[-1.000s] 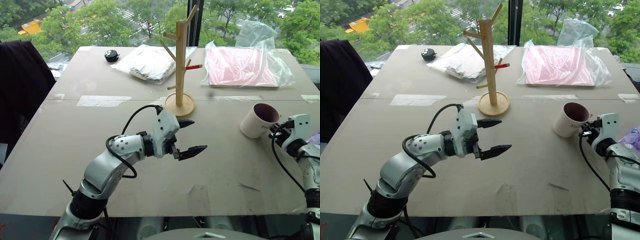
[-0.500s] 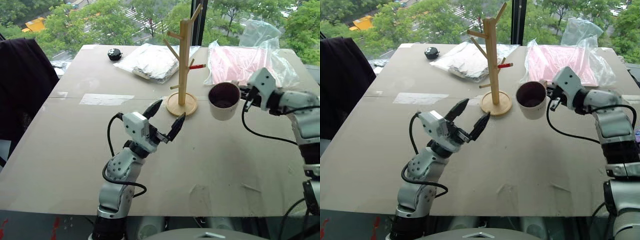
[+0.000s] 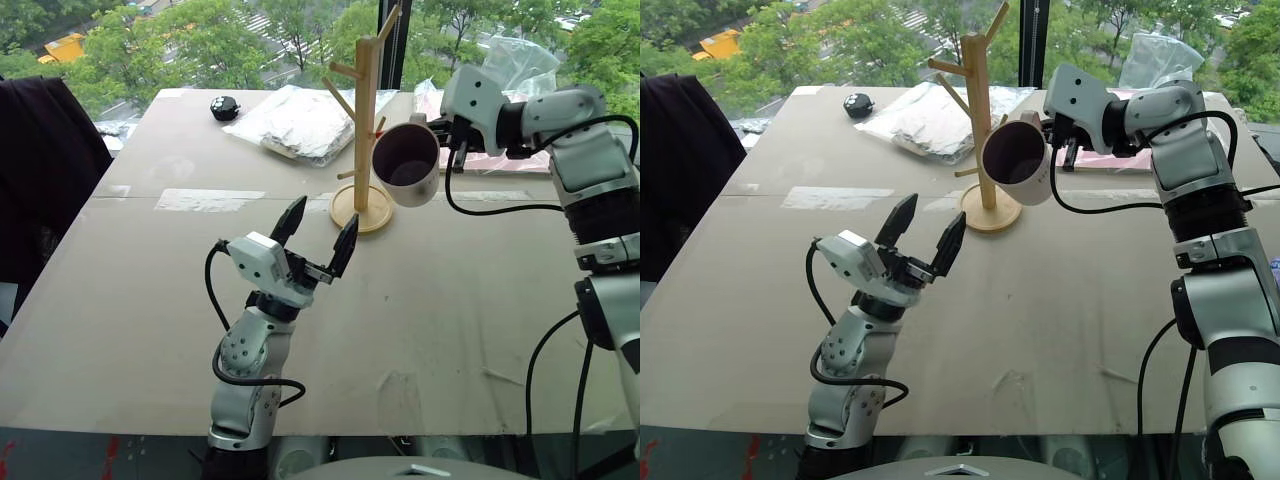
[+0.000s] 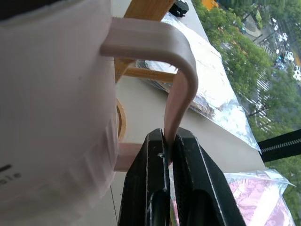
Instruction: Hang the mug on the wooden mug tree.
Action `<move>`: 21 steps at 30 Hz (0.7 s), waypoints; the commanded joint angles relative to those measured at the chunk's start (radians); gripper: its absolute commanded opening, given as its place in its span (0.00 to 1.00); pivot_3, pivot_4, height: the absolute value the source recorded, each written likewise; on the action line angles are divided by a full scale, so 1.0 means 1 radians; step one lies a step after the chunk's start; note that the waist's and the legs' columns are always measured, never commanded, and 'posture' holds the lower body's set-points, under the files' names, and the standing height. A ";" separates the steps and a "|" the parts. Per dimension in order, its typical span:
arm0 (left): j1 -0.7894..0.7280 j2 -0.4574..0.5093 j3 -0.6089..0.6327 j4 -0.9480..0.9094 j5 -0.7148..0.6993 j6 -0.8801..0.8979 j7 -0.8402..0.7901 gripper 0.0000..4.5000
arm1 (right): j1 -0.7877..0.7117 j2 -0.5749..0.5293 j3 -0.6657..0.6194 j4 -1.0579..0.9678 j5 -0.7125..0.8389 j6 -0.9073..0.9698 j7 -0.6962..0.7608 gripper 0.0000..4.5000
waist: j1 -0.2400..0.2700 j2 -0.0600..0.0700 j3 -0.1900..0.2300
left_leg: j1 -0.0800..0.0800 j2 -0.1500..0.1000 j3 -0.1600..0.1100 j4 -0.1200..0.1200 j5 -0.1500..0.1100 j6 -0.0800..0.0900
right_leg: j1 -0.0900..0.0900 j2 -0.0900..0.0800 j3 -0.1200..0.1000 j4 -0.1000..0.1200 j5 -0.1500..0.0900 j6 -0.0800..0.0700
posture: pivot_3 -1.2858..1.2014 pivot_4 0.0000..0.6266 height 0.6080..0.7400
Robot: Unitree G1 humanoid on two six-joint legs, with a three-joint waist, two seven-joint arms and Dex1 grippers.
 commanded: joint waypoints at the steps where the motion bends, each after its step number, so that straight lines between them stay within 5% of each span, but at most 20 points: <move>1: -0.015 0.007 -0.014 -0.017 0.008 -0.024 -0.006 1.00 | -0.061 0.018 -0.003 -0.007 -0.019 -0.036 0.008 0.01 | 0.000 0.000 0.000 | 0.000 0.000 0.000 0.000 0.000 0.000 | 0.000 0.000 0.000 0.000 0.000 0.000 | 0.52 0.24 1.00; 4: -0.018 0.007 -0.022 -0.010 0.011 -0.028 -0.005 1.00 | -0.080 0.034 0.013 0.016 -0.052 -0.060 -0.004 0.01 | 0.001 0.000 0.000 | 0.000 0.000 -0.001 0.000 0.000 0.000 | 0.000 0.000 -0.001 0.000 0.000 -0.001 | 0.52 0.24 1.00; 6: -0.016 0.006 -0.027 -0.008 0.012 -0.030 -0.005 1.00 | -0.094 0.049 0.020 0.027 -0.069 -0.065 -0.017 0.13 | 0.000 0.000 0.000 | 0.000 0.000 0.000 0.000 0.000 0.000 | 0.000 0.000 -0.001 0.000 0.000 -0.001 | 0.52 0.24 1.00; 15: -0.016 0.014 -0.037 -0.006 0.014 -0.030 -0.001 1.00 | -0.122 0.075 -0.020 0.058 -0.081 -0.027 -0.109 0.99 | 0.000 0.000 0.000 | 0.000 0.000 0.000 0.000 0.000 0.000 | 0.000 -0.001 -0.001 0.000 -0.002 -0.003 | 0.52 0.24 1.00; 21: 0.015 0.049 -0.031 -0.022 0.020 -0.008 -0.002 1.00 | 0.039 0.021 -0.144 -0.083 0.051 0.121 -0.083 0.99 | 0.008 0.000 0.000 | -0.001 0.000 -0.001 0.000 0.000 0.000 | 0.000 -0.002 -0.002 -0.001 -0.002 -0.003 | 0.52 0.24 1.00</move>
